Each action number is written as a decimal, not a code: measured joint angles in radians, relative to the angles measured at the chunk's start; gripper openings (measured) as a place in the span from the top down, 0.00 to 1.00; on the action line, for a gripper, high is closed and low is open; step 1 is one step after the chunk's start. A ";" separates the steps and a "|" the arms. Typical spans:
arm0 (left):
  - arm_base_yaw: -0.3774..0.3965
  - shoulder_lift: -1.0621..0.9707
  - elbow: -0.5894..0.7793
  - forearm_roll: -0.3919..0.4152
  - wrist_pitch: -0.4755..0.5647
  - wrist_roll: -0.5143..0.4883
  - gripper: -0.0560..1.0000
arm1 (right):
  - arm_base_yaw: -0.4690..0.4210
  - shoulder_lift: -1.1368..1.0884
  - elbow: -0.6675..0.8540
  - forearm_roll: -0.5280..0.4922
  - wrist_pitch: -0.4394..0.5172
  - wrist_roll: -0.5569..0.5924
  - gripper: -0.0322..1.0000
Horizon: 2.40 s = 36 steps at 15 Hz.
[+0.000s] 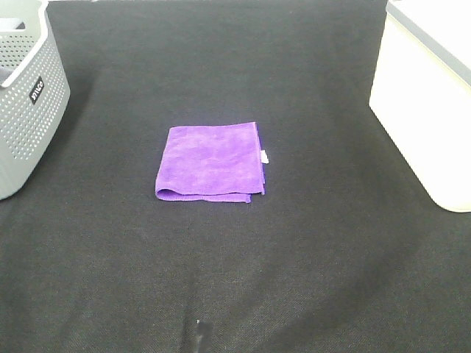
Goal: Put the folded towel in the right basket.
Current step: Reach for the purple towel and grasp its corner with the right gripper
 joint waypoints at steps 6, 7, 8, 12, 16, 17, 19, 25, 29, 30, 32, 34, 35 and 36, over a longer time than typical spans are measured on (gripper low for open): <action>0.000 0.000 0.000 0.000 0.000 0.000 0.01 | 0.000 0.909 -0.739 0.199 0.133 -0.041 0.02; 0.000 0.000 0.000 0.000 0.000 0.000 0.01 | 0.020 1.080 -0.833 0.341 0.128 -0.070 0.02; 0.000 0.000 0.000 0.000 0.000 0.000 0.01 | 0.056 1.203 -0.878 0.402 0.112 -0.072 0.02; 0.000 0.000 0.000 0.000 0.000 0.000 0.01 | 0.163 1.622 -1.039 0.526 0.042 -0.080 0.02; 0.000 0.000 0.000 0.000 0.000 0.000 0.01 | 0.168 1.841 -1.064 0.648 -0.057 -0.089 0.02; 0.000 0.000 0.000 0.000 0.000 0.000 0.01 | 0.173 1.881 -1.064 0.669 -0.094 -0.095 0.02; 0.000 0.000 0.000 0.000 0.000 0.000 0.01 | 0.176 1.942 -1.065 0.696 -0.168 -0.115 0.03; 0.000 0.000 0.000 0.000 0.000 0.000 0.01 | 0.175 2.105 -1.166 0.700 -0.165 -0.167 0.03; 0.000 0.000 0.000 0.000 0.000 0.000 0.01 | 0.175 2.123 -1.181 0.709 -0.145 -0.167 0.04; 0.000 0.000 0.000 0.000 0.000 0.000 0.01 | 0.175 2.126 -1.182 0.714 -0.144 -0.167 0.04; 0.000 0.000 0.000 0.000 0.000 0.000 0.01 | 0.185 2.140 -1.190 0.721 -0.142 -0.165 0.05; 0.000 0.000 0.000 0.000 0.000 0.000 0.01 | 0.219 2.164 -1.199 0.744 -0.160 -0.165 0.09; 0.000 0.000 0.000 0.000 0.000 0.000 0.01 | 0.246 2.178 -1.205 0.761 -0.177 -0.165 0.11; 0.000 0.000 0.000 0.000 0.000 0.000 0.01 | 0.277 2.189 -1.208 0.786 -0.200 -0.165 0.13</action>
